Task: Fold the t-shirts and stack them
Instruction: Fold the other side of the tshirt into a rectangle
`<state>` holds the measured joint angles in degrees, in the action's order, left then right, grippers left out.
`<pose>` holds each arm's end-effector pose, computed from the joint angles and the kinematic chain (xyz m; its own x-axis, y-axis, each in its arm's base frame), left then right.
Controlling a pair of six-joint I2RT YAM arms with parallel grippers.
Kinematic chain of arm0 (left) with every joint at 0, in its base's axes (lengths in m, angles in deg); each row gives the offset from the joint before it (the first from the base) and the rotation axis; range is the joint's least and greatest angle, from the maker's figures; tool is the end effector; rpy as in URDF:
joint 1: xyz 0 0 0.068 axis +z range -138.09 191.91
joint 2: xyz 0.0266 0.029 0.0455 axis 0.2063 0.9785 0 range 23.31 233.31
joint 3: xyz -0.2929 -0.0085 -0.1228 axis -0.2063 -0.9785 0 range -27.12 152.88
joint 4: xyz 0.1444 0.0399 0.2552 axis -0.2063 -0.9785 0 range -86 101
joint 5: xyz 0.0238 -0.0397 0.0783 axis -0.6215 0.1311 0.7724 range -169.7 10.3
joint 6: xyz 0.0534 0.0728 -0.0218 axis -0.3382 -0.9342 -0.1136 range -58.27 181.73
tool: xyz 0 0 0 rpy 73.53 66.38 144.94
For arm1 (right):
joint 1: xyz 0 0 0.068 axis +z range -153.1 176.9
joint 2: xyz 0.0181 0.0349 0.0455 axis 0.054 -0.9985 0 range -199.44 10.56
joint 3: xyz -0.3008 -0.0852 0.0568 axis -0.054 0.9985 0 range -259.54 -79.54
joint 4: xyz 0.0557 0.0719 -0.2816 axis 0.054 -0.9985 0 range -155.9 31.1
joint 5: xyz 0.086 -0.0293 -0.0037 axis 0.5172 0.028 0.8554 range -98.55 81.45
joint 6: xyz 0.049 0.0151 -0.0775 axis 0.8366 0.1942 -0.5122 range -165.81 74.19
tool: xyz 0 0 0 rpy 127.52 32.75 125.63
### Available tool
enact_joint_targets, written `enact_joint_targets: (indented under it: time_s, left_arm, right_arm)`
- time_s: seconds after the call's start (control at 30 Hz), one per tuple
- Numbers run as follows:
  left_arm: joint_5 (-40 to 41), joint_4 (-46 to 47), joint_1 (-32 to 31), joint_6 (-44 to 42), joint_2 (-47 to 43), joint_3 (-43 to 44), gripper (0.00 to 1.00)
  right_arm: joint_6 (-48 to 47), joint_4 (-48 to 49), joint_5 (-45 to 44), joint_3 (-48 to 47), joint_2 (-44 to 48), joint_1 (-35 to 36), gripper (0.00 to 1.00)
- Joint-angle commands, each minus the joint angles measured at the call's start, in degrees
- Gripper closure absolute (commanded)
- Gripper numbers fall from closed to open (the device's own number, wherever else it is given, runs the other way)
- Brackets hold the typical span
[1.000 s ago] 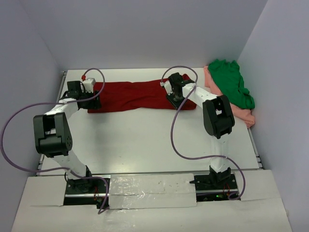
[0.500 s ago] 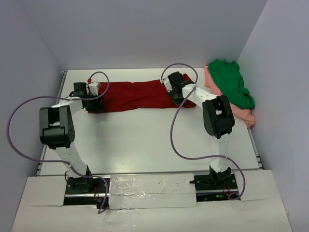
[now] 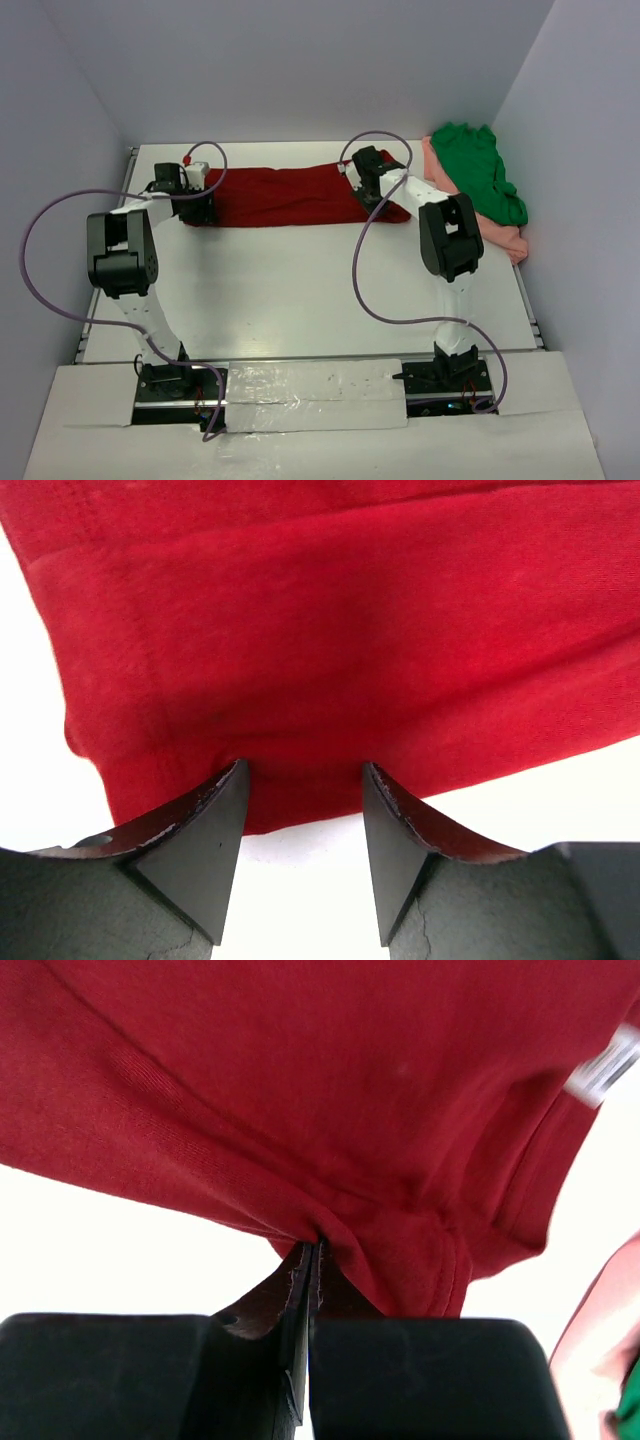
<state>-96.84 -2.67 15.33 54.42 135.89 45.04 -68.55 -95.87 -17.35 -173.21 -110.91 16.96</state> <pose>0.4832 0.0043 0.1384 -0.7872 0.0746 -0.6122 0.2174 0.9625 -0.1623 0.4981 0.1682 0.1582 -0.6764 -0.6536 -0.3397 -0.5845 0.7569 -0.2923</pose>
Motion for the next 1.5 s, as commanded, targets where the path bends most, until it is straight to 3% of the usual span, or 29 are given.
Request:
enact_joint_targets:
  time_s: [0.0,0.4,0.53,0.57,0.67,0.87,0.97,1.1,1.2,1.23,1.3,1.37,1.47]
  left_arm:
    - [-0.2,-2.3,-0.3,-1.2,2.3,0.4,0.42]
    - [-1.8,-7.9,-0.3,-3.3,-2.3,-2.8,0.41]
    - [-4.7,-11.5,-0.3,-5.1,-4.2,-2.9,0.39]
    - [-5.6,-12.0,-0.3,-5.5,-5.6,-3.3,0.37]
    - [-7.8,-13.1,-0.3,-7.2,-9.2,-4.0,0.35]
    - [-10.9,-17.3,-0.3,-10.4,-15.4,-2.4,0.33]
    - [-10.2,-14.6,-0.3,-8.3,-19.5,-3.2,0.33]
    - [-5.7,-0.9,-0.3,-3.7,-24.7,-8.0,0.36]
    - [-3.5,2.8,-0.3,-2.1,-19.3,-6.3,0.46]
    - [-3.1,1.6,-0.3,-1.7,-17.1,-3.1,0.62]
    - [-2.0,2.4,-0.3,-0.9,-11.9,-1.2,0.80]
    - [-0.9,4.8,-0.3,0.1,-9.0,0.2,0.94]
    - [-0.8,4.7,-0.3,0.7,-4.0,2.9,0.98]
  right_arm:
    - [0.9,-5.6,-3.3,-2.7,-0.7,-2.6,1.00]
    - [0.1,-8.2,-1.1,2.5,3.7,-5.1,1.00]
    - [-0.5,-7.9,1.8,2.9,4.1,-5.2,0.81]
    - [-1.2,-7.7,3.6,3.2,4.7,-5.0,0.70]
    - [-1.4,-5.0,8.3,5.2,7.8,-5.0,0.59]
    - [-1.9,-3.5,14.2,7.2,12.7,-4.7,0.57]
    - [-2.2,-2.9,15.6,8.5,15.5,-4.7,0.57]
    - [-2.2,1.7,17.3,13.7,21.9,-4.7,0.60]
    - [-0.8,2.5,17.9,14.9,26.3,-4.8,0.67]
    - [-0.5,2.4,17.9,15.0,27.3,-4.7,0.81]
    - [0.4,2.4,17.6,15.6,30.6,-4.8,0.99]
    - [0.8,2.0,16.9,15.9,32.6,-4.9,1.00]
    - [1.2,1.1,15.7,16.5,36.5,-4.9,1.00]
